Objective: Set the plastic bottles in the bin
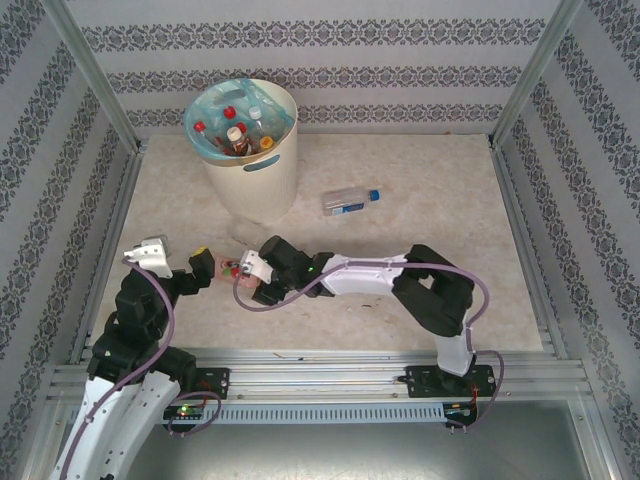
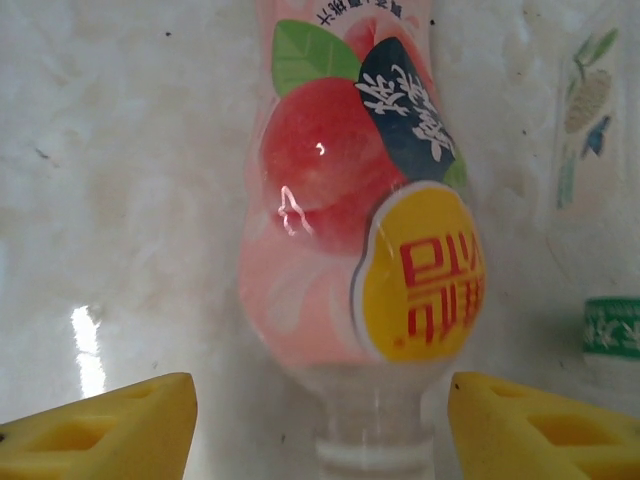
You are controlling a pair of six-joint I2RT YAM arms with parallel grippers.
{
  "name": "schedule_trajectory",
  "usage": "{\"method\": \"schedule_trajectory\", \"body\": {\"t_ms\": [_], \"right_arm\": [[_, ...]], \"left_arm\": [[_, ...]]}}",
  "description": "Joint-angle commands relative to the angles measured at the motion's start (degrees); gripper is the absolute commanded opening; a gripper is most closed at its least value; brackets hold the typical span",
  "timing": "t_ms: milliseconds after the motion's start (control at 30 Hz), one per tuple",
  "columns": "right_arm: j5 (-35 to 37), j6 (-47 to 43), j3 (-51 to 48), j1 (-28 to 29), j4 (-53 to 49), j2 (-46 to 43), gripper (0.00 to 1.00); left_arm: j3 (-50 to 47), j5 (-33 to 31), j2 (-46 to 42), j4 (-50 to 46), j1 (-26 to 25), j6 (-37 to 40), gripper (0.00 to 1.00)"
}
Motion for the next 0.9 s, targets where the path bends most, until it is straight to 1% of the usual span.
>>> {"method": "schedule_trajectory", "body": {"t_ms": [0,67,167,233,300,433,600,700,800,867], "right_arm": [[-0.82,-0.66,2.19,-0.83,-0.01,3.28,0.60],[-1.02,-0.45,2.22,-0.84,-0.15,4.56,0.52],[-0.86,0.21,1.18,-0.84,-0.07,4.58,0.44],[-0.65,0.81,-0.44,-0.89,0.89,3.30,0.39],[-0.82,1.35,-2.38,-0.84,1.90,1.43,0.31],[-1.12,1.90,-5.18,-0.75,2.59,-2.48,0.21],[-1.33,2.22,-8.78,-0.66,4.22,-6.18,0.17],[-0.62,3.67,-11.87,-0.66,5.28,-9.95,0.14],[0.25,5.44,-16.84,-0.66,6.92,-16.58,0.14],[1.03,6.65,-20.59,-0.66,7.27,-22.43,0.13]], "left_arm": [[-0.47,0.96,-0.57,0.16,0.10,0.20,1.00],[-0.47,1.08,-0.58,0.25,0.14,0.27,1.00],[-0.53,0.73,-0.57,0.55,0.10,0.42,1.00],[-0.63,0.77,-0.46,1.03,0.13,0.52,1.00],[-0.62,0.66,-0.34,1.30,0.11,0.69,1.00],[-0.58,0.38,-0.07,1.49,0.15,0.97,1.00],[-0.45,0.18,-0.07,1.16,0.16,0.82,1.00],[-0.41,1.03,-0.20,1.02,0.09,0.00,1.00],[-0.01,4.38,0.10,1.86,0.16,-0.94,1.00],[1.27,8.20,0.98,2.27,0.08,-2.44,1.00]]}}
